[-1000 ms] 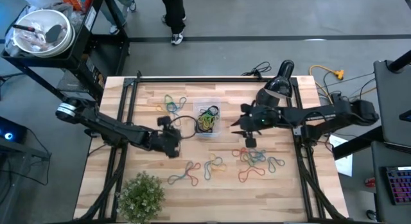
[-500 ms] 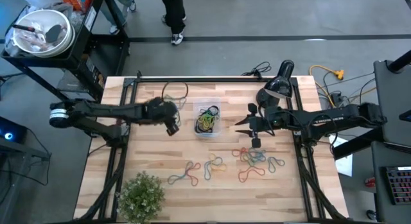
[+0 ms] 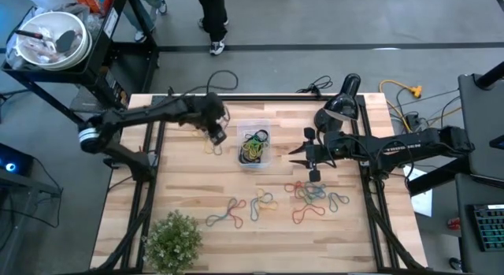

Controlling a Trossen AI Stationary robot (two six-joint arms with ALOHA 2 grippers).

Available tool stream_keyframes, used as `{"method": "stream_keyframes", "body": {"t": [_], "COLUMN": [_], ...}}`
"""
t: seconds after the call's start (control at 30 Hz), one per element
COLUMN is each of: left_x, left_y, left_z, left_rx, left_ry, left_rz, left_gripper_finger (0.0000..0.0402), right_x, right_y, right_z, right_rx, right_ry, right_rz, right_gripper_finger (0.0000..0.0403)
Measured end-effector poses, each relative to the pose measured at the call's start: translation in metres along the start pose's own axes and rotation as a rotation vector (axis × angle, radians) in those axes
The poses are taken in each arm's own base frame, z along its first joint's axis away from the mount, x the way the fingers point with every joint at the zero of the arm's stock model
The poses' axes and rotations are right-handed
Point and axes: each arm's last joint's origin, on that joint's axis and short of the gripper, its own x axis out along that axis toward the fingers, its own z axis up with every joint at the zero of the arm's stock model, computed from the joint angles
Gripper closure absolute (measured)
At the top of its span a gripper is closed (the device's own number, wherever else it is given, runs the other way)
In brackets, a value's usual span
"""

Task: Pick and place rubber bands into bin
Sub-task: Put the blue rubber band into the transparent bin

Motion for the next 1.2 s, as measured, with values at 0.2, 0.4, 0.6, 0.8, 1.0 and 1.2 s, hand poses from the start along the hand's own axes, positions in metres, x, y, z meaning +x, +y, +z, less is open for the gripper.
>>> {"method": "stream_keyframes", "body": {"t": [0.2,0.4,0.6,0.8,1.0,1.2], "left_x": [0.024,0.049,0.061,0.072,0.077,0.081], "left_y": [-0.001,-0.004,-0.001,0.004,0.006,0.006], "left_z": [0.030,0.045,0.051,0.049,0.048,0.046], "left_rx": [-0.099,0.002,0.024,-0.061,-0.101,-0.120], "left_ry": [0.053,0.207,0.306,0.338,0.348,0.354], "left_rz": [0.027,0.084,0.213,0.234,0.244,0.240], "left_gripper_finger": [0.0272,0.0272,0.0272,0.0272,0.0271,0.0271], "right_x": [0.000,0.000,0.000,0.000,0.000,0.000], "right_y": [0.000,0.001,0.002,0.002,0.002,0.002], "right_z": [-0.001,-0.003,-0.006,-0.006,-0.006,-0.006], "right_rx": [0.003,0.004,0.001,0.001,0.001,0.001], "right_ry": [0.008,0.019,0.041,0.041,0.041,0.041], "right_rz": [0.002,0.006,0.012,0.012,0.013,0.013], "right_gripper_finger": [0.0295,0.0298,0.0297,0.0304,0.0307,0.0306]}}
